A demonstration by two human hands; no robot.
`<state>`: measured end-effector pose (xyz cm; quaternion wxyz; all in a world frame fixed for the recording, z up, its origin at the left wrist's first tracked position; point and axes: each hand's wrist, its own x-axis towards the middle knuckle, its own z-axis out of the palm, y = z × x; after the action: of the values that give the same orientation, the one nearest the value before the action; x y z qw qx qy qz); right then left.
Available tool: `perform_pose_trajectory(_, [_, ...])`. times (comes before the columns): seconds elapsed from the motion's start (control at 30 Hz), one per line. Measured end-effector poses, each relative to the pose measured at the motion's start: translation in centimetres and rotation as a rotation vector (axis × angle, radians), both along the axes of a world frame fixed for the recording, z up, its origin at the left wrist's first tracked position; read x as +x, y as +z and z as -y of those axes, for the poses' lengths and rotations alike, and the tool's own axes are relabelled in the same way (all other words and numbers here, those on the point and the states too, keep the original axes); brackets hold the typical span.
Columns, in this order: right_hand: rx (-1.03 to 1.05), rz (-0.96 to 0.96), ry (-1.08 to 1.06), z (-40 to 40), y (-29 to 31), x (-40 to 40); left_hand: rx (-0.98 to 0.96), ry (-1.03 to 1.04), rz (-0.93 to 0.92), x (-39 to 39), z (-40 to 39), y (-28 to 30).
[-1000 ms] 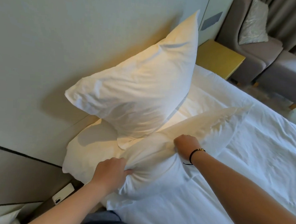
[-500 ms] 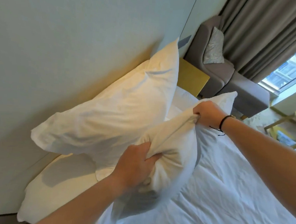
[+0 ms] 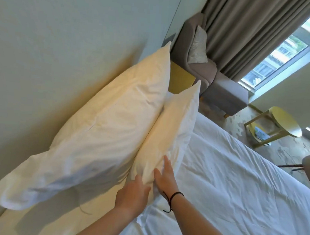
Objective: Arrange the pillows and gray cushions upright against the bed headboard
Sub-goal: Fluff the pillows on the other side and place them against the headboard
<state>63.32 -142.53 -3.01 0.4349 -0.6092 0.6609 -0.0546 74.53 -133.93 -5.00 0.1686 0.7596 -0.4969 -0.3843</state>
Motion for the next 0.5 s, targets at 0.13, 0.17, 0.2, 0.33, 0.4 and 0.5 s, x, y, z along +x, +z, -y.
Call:
perform_pose_trajectory(0.13, [0.109,0.059,0.001,-0.4,1.7,-0.8,0.030,-0.010,-0.086,-0.4,-0.3,0.4])
perform_pose_trajectory(0.17, [0.122,0.066,0.007,-1.0,2.0,-0.7,0.019,0.004,-0.105,-0.3,-0.4,0.5])
perform_pose_trajectory(0.2, [0.127,0.073,0.009,-1.6,2.1,-0.6,0.000,0.015,-0.127,0.0,-0.4,0.4])
perform_pose_trajectory(0.33, [0.109,0.066,0.034,-3.5,1.8,0.8,-0.087,0.008,-0.192,3.2,-0.1,0.1])
perform_pose_trajectory(0.4, [0.108,0.036,0.105,-3.8,1.7,1.9,-0.095,0.024,-0.164,5.6,0.1,-0.3])
perform_pose_trajectory(0.5, [0.134,0.017,0.154,-4.0,1.5,3.2,-0.061,0.045,-0.112,8.1,0.3,-1.1])
